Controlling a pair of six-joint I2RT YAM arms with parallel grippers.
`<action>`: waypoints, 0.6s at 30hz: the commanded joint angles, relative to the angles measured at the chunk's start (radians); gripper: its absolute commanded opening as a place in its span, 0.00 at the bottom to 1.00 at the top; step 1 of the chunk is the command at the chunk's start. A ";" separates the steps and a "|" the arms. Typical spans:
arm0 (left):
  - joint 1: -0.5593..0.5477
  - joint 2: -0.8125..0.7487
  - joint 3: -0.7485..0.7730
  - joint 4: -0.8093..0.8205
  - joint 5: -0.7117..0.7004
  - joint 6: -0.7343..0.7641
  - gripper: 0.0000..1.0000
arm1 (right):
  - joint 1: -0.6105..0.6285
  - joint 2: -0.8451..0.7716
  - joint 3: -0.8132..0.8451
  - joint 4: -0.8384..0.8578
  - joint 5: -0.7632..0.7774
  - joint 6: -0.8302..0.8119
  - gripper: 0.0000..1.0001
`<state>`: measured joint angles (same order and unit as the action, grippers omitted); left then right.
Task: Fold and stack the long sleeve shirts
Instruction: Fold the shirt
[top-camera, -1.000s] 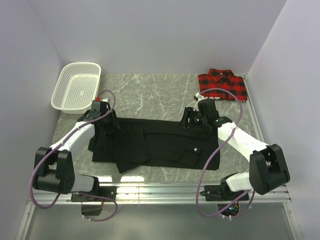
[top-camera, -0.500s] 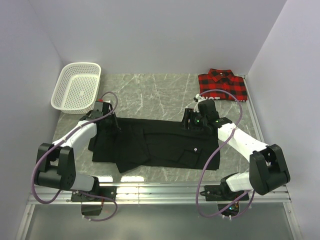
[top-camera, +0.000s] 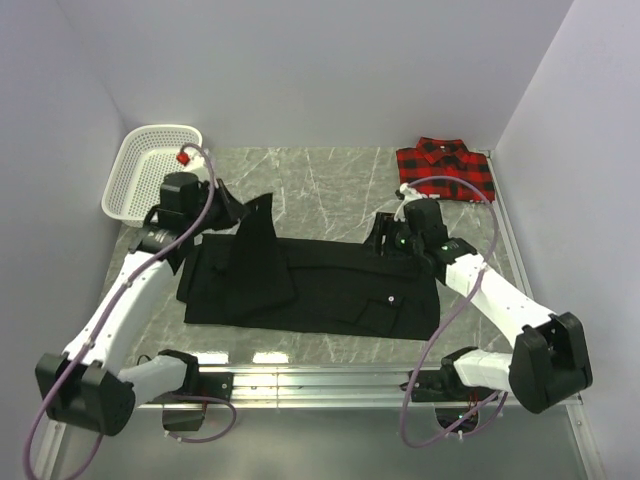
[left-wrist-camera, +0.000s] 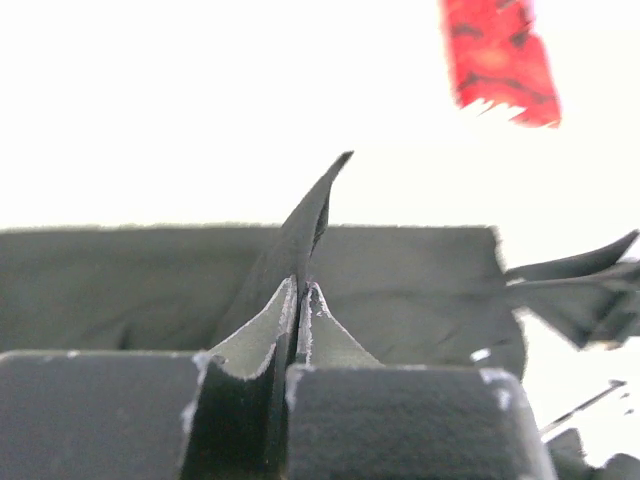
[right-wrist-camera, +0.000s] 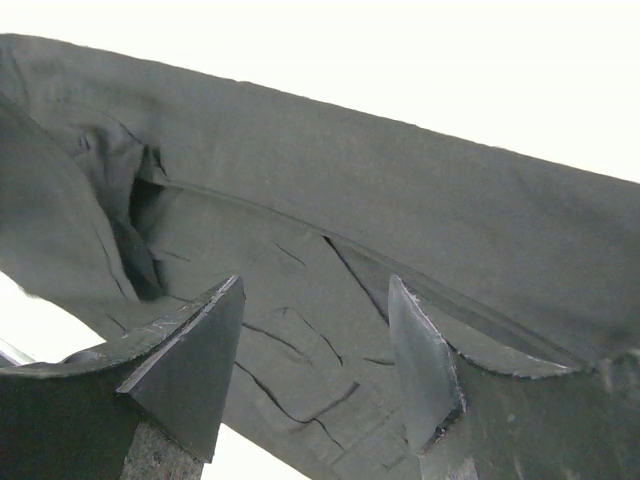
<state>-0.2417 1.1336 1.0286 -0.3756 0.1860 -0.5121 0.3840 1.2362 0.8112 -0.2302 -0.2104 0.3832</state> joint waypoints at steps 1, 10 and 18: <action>-0.019 -0.041 0.079 0.076 0.043 -0.054 0.00 | 0.009 -0.076 0.026 -0.001 0.051 -0.003 0.66; -0.041 -0.008 0.264 0.175 -0.009 -0.068 0.00 | 0.009 -0.225 -0.007 -0.018 0.088 0.014 0.66; -0.041 0.084 0.491 0.142 -0.183 -0.016 0.01 | 0.010 -0.287 -0.017 -0.040 0.114 0.010 0.66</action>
<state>-0.2787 1.2034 1.4284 -0.2676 0.0978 -0.5571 0.3843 0.9760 0.8047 -0.2600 -0.1253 0.3996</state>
